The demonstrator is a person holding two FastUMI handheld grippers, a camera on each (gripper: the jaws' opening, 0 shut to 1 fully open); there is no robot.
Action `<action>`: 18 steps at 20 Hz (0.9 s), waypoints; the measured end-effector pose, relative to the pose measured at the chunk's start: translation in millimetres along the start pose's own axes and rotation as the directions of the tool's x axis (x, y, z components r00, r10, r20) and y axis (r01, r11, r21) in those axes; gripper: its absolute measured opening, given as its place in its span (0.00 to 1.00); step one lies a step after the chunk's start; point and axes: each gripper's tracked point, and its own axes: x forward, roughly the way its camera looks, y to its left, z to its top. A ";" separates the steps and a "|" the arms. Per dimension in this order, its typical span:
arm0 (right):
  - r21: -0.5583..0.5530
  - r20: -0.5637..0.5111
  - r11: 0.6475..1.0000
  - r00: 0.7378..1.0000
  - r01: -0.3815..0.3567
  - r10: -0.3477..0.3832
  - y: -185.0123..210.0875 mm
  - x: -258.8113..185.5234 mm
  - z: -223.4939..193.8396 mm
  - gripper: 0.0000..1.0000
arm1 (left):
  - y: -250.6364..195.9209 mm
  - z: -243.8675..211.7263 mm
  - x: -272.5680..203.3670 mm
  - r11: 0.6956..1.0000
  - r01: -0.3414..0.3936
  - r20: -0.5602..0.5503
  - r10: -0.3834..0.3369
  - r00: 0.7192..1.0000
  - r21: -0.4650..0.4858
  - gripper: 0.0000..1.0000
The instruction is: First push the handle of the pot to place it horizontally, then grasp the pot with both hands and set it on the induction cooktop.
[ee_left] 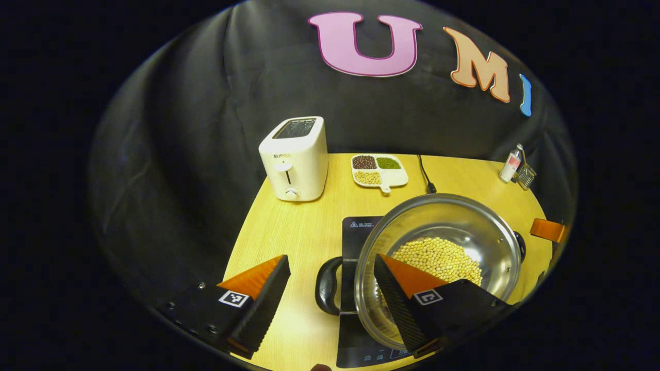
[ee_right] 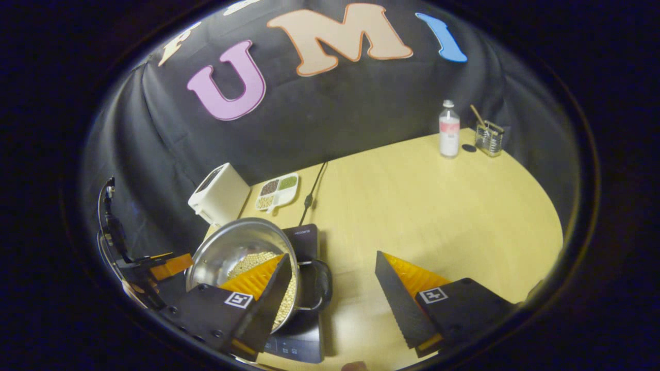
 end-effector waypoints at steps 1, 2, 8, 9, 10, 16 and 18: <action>-0.007 0.018 1.000 1.000 0.000 0.000 -3.5 -8.6 7.4 0.92 | -3.2 -1.1 -5.9 1.000 -0.010 -0.006 0.010 1.000 -0.003 0.99; -0.013 0.036 1.000 0.999 -0.003 0.004 -5.6 -16.9 13.0 0.92 | -7.5 1.5 -11.5 1.000 -0.016 -0.005 0.016 1.000 -0.012 1.00; -0.055 0.117 0.998 0.992 -0.037 0.043 -33.0 -58.9 60.2 0.92 | -42.8 21.4 -55.3 0.998 -0.065 0.033 0.065 0.997 -0.016 0.99; -0.070 0.132 0.997 0.990 -0.046 0.055 -39.0 -67.7 69.6 0.92 | -52.2 28.0 -67.2 0.997 -0.080 0.053 0.080 0.995 -0.010 0.99; -0.086 0.143 0.995 0.988 -0.051 0.063 -46.4 -76.7 78.2 0.92 | -61.7 36.6 -80.8 0.995 -0.097 0.080 0.097 0.992 -0.001 0.99; -0.162 0.237 0.979 0.959 -0.120 0.156 -86.9 -140.8 143.1 0.92 | -148.1 72.9 -148.4 0.987 -0.146 0.229 0.128 0.965 0.061 0.98; -0.192 0.278 0.975 0.947 -0.108 0.159 -108.5 -162.9 165.8 0.92 | -197.4 81.5 -166.0 0.996 -0.088 0.266 0.078 0.961 0.028 0.98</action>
